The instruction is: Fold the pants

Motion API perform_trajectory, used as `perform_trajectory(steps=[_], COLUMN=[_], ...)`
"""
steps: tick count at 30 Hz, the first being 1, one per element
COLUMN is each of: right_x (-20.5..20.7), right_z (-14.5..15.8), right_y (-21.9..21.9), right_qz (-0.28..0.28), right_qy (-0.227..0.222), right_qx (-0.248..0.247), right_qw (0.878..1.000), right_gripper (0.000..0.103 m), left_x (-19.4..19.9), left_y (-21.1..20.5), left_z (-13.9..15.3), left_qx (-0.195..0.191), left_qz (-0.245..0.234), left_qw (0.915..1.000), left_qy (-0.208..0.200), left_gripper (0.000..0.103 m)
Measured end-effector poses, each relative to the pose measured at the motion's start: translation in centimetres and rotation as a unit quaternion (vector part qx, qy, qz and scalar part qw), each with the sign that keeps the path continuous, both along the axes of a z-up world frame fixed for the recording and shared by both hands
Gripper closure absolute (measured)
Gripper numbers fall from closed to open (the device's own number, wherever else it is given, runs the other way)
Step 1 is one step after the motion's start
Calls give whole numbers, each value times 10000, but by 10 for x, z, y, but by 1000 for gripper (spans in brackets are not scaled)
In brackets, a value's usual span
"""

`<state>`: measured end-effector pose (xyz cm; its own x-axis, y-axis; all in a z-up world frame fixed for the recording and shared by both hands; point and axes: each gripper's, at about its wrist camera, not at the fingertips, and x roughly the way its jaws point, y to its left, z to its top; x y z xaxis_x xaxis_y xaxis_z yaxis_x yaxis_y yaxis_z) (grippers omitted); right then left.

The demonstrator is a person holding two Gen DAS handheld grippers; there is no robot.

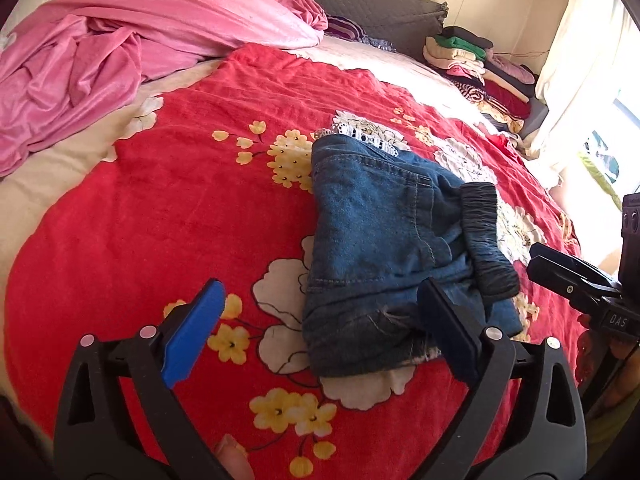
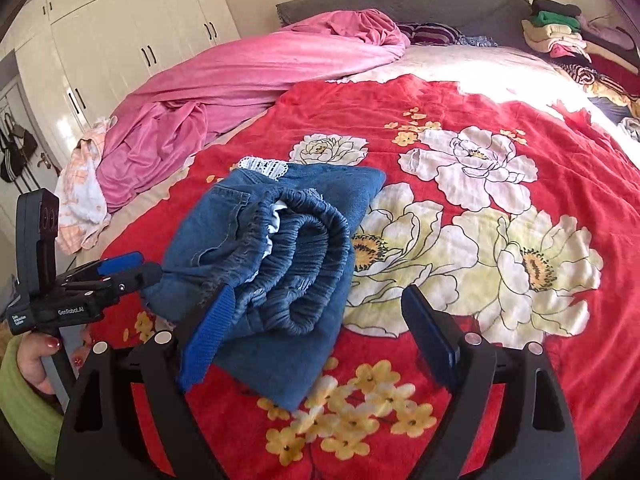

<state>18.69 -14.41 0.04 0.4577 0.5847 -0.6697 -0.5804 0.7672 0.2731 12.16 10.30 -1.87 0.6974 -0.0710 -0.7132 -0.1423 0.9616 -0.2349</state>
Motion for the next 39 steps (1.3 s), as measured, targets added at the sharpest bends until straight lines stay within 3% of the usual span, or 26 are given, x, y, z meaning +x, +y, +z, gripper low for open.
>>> perform_trajectory(steps=[2,3,13,22,34,39], right_x=[-14,-20,-87,-116,-138,-137], right_z=[6,8,27,29,16,-2], right_y=[-6,-7,-13,-25,-45,-48], right_qz=[-21,-16,-168,-509,-654,-740], right_qy=[-179,-241,-1251,-1584,-1415,-1119], right_qx=[5,7,-174,-109,-201,-263], right_qw=[9998,9997,9919,9860,9876,9906], right_gripper=[17,4,5,5,5,5], left_x=[-10,-17,-75,-103,-115,-112], left_y=[-5,-7,-26,-41,-56,-60], left_z=[4,5,10,19,-2,-12], left_qx=[-15,-12,171,257,263,254], left_qz=[-15,-25,100,174,233,217], left_qw=[10000,9999,9992,9979,9988,9993], left_qy=[-69,-114,-344,-574,-353,-189], left_gripper=[10,10,10,10,10,10])
